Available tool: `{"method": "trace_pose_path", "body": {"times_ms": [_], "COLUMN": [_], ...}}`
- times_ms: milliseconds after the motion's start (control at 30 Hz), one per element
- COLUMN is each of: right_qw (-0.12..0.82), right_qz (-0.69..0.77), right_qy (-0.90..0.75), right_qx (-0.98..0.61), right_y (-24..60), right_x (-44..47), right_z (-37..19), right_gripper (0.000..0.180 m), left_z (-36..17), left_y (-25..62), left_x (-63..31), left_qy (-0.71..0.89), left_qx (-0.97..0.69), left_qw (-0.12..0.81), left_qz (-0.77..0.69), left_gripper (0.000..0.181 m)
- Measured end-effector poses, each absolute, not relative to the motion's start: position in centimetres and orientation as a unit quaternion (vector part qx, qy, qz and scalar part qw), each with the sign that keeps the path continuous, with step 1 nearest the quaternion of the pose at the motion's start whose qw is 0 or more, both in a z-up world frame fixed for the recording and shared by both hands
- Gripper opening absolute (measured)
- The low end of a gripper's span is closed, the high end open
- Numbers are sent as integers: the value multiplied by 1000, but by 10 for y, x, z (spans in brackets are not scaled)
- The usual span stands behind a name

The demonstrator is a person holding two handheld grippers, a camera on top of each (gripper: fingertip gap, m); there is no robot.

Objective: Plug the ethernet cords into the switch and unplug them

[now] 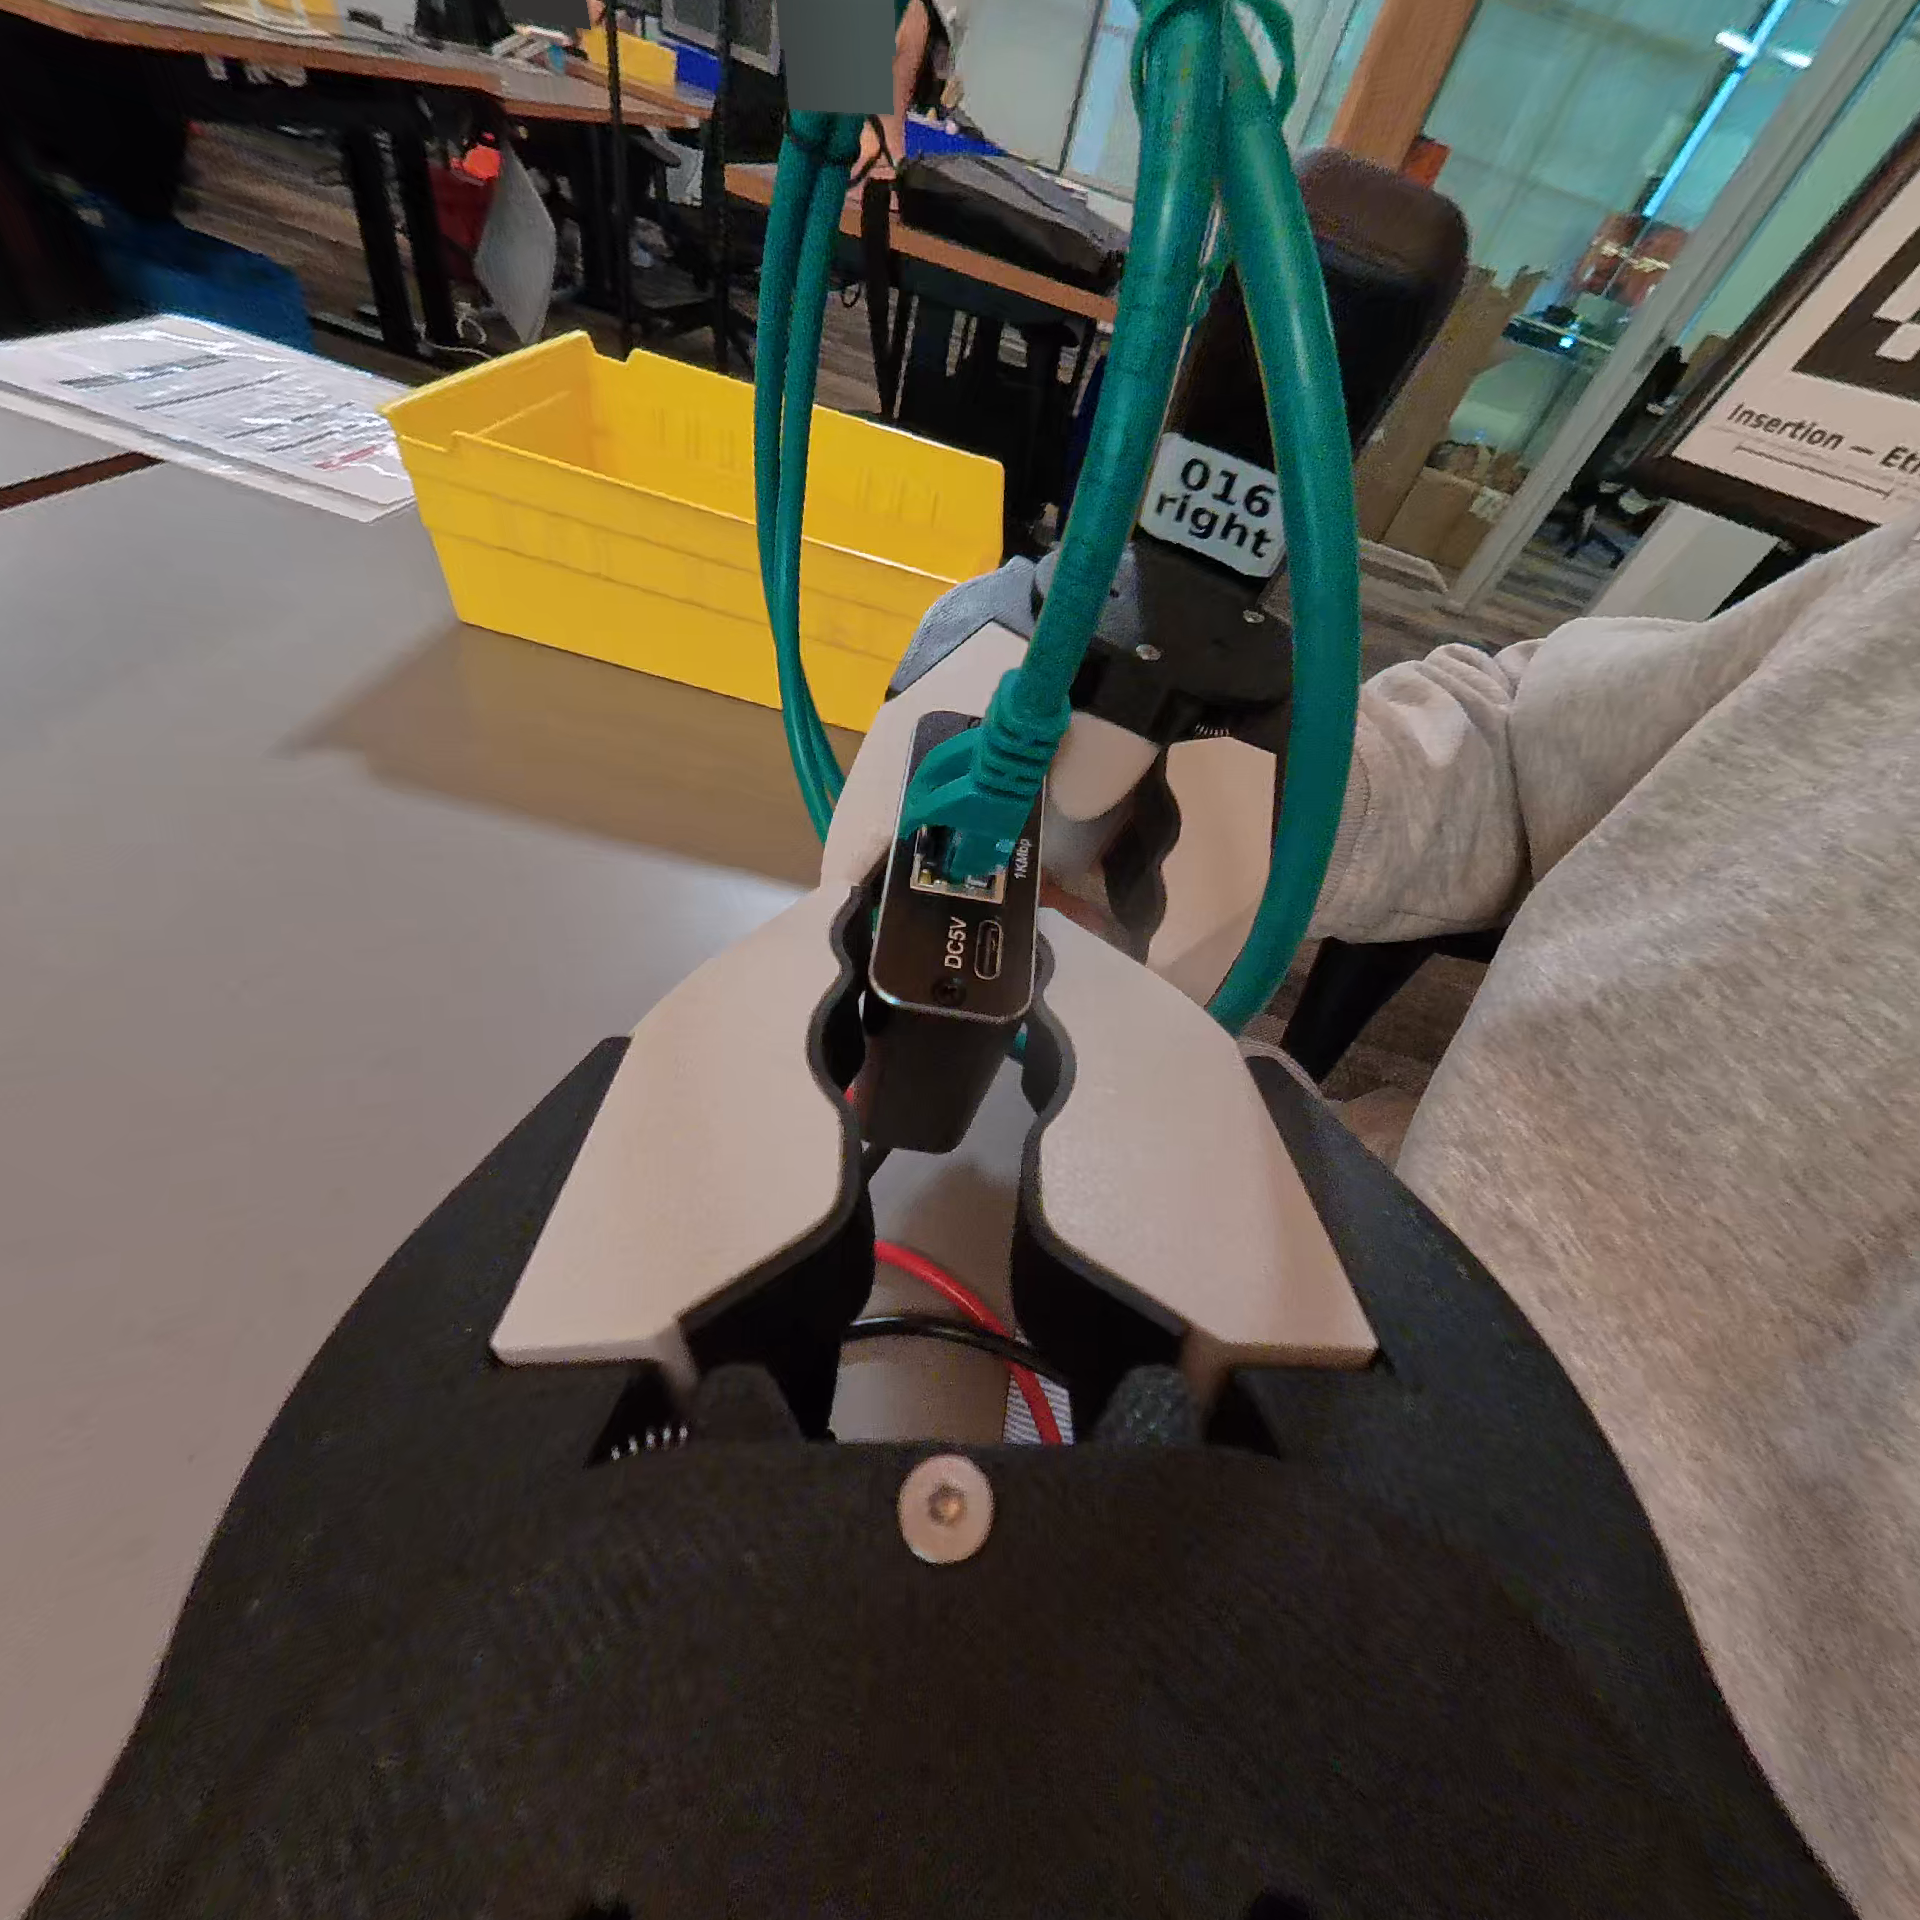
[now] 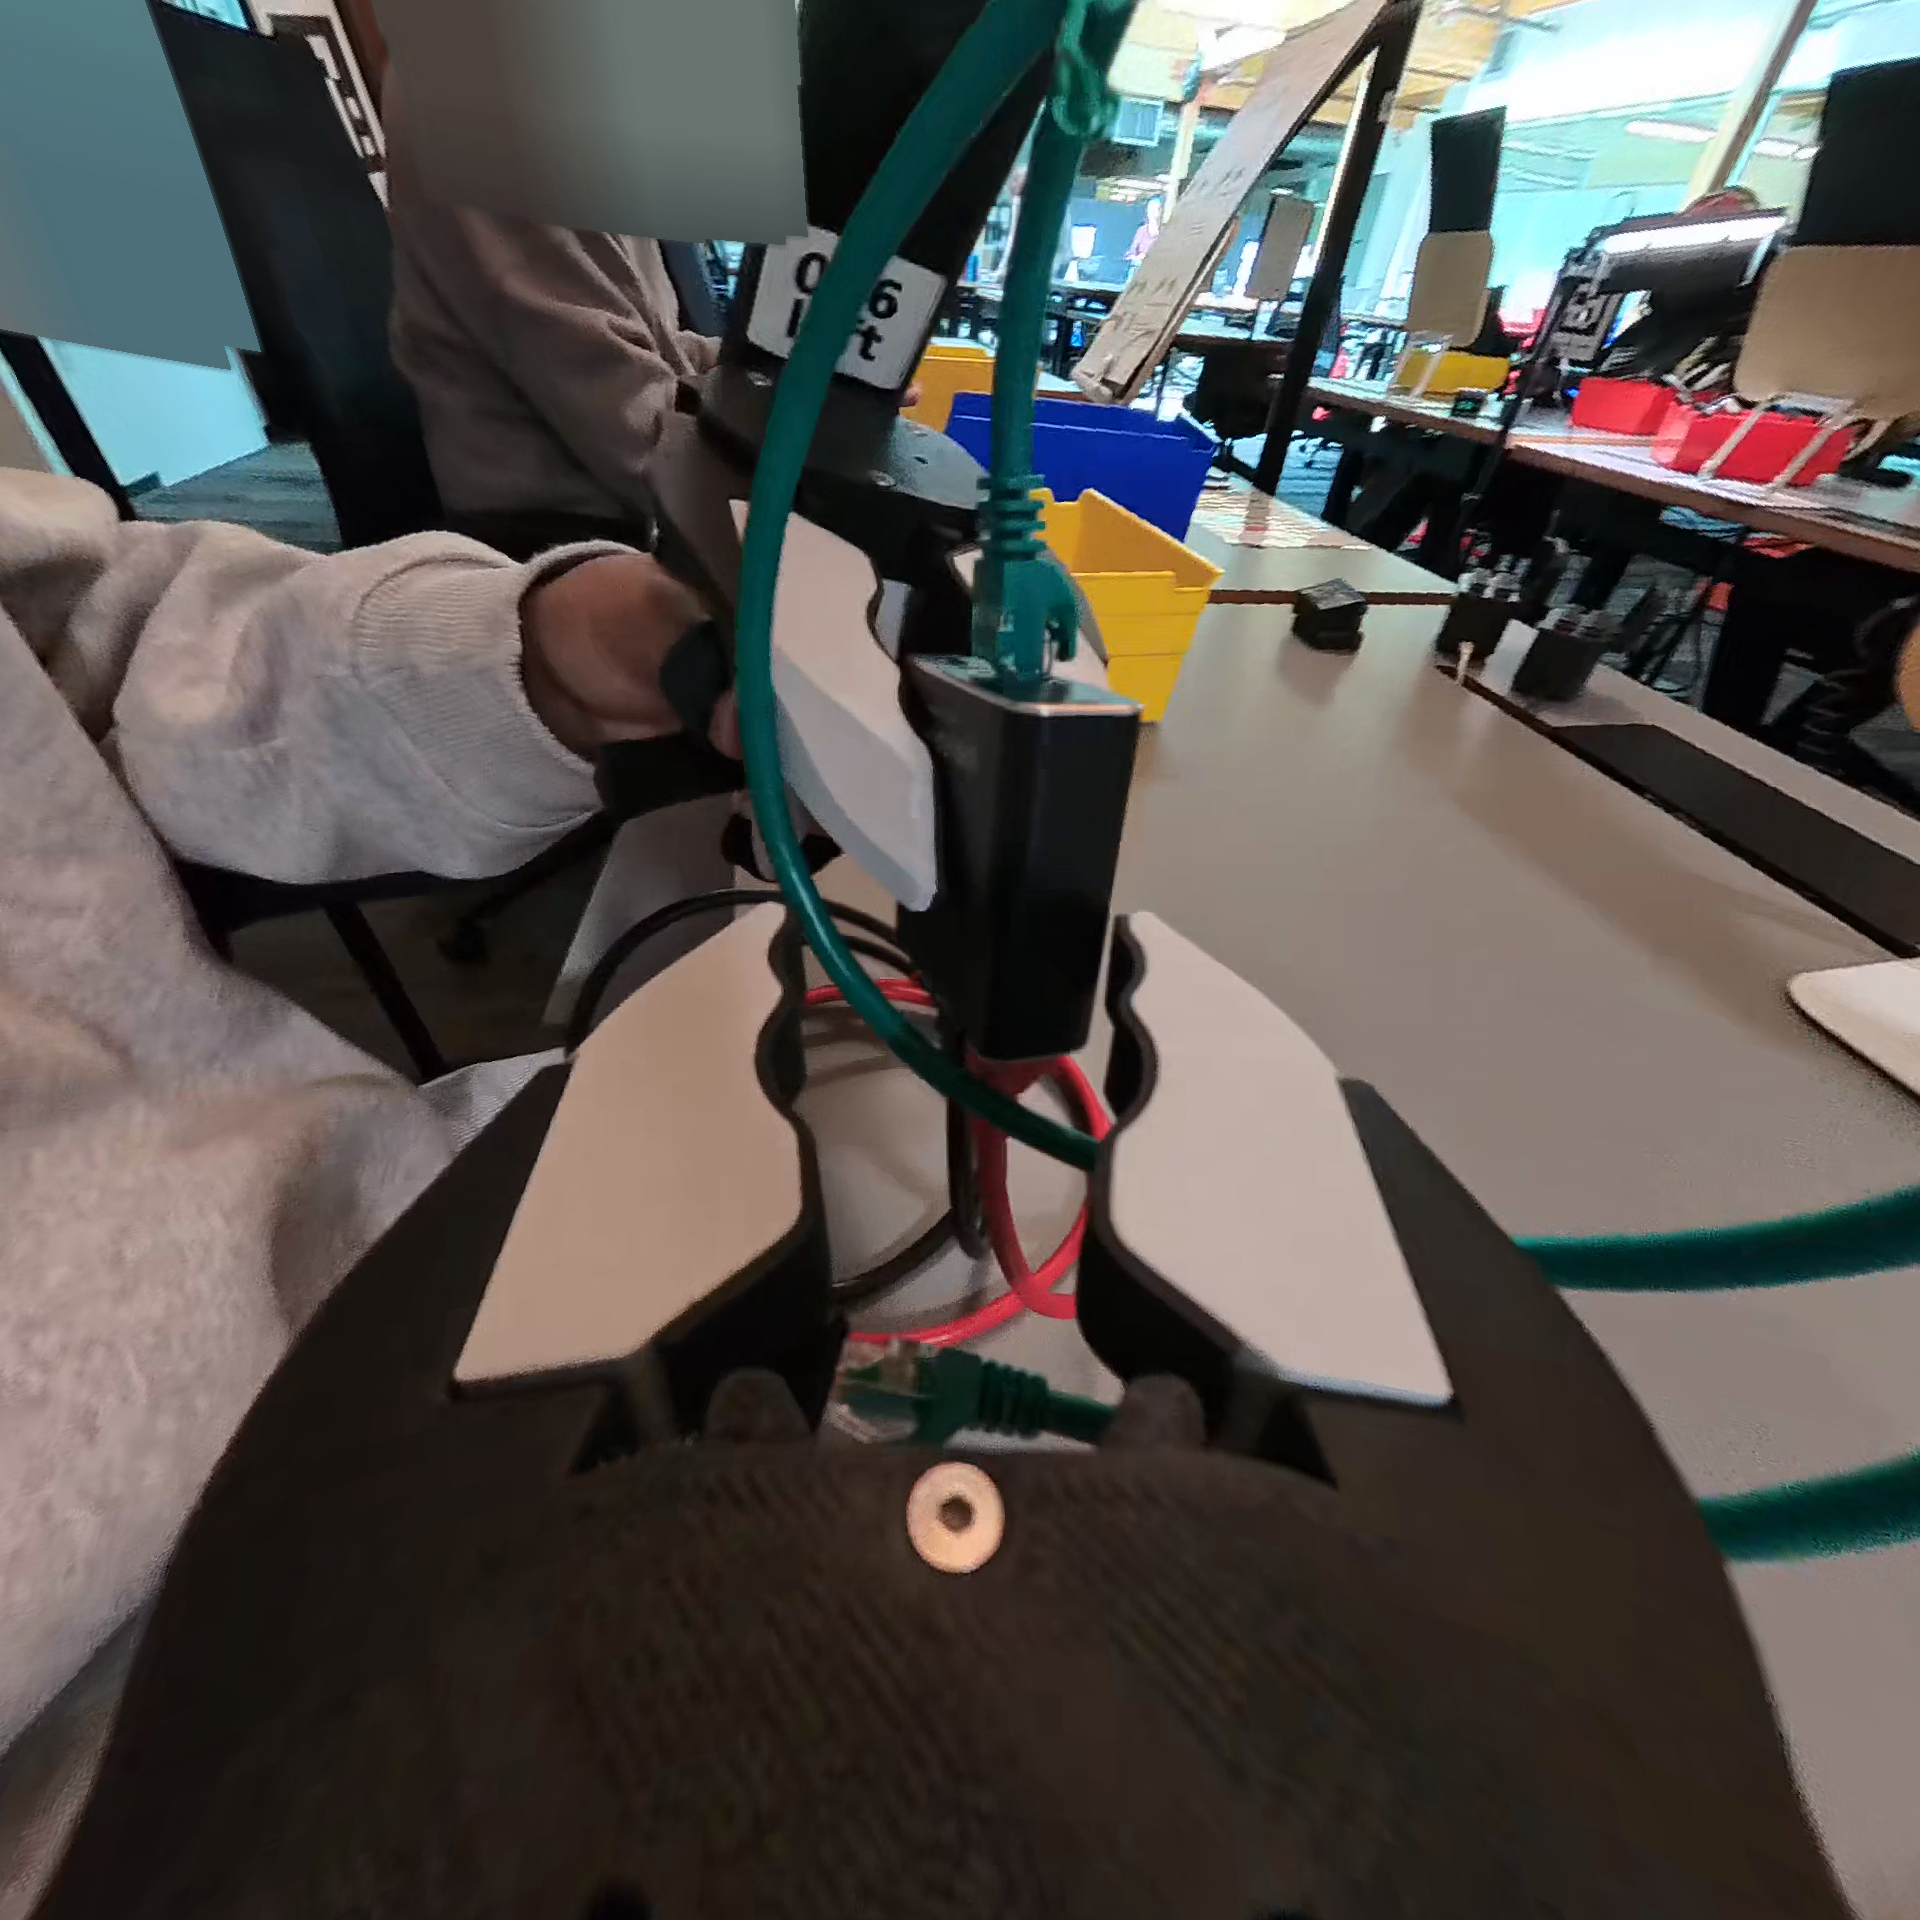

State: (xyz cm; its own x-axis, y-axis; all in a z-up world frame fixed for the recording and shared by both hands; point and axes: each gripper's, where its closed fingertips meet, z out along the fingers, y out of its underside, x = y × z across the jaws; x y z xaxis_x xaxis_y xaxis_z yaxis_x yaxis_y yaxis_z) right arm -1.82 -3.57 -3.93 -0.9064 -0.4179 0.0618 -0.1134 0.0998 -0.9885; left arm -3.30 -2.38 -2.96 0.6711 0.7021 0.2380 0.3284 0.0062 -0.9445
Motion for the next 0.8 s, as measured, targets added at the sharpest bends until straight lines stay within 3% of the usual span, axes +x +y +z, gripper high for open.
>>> {"method": "trace_pose_path", "body": {"times_ms": [133, 200, 400, 533, 800], "right_qw": [138, 133, 107, 89, 4], "right_qz": [-637, -631, -638, -659, -735], "right_qy": [739, 747, 747, 738, 677], "right_qx": [-172, -162, -152, -113, -39], "right_y": [-35, -34, -34, -30, 10], "right_x": [-19, -25, -33, -56, -132], "right_z": [-42, -43, -40, -28, 53], "right_gripper": [52, 26, 25, 25, 24], "left_z": [-29, -23, -13, 23, 55], "left_y": [-21, -16, -26, -63, -124], "left_x": [-33, -31, -35, -31, -17], "left_qy": [-374, -371, -381, -386, -405], "left_qx": [-680, -668, -640, -570, -490], "left_qw": [614, 633, 650, 691, 691], "left_qz": [143, 128, 153, 220, 345], "left_gripper": [27, 30, 35, 33, 28]}}
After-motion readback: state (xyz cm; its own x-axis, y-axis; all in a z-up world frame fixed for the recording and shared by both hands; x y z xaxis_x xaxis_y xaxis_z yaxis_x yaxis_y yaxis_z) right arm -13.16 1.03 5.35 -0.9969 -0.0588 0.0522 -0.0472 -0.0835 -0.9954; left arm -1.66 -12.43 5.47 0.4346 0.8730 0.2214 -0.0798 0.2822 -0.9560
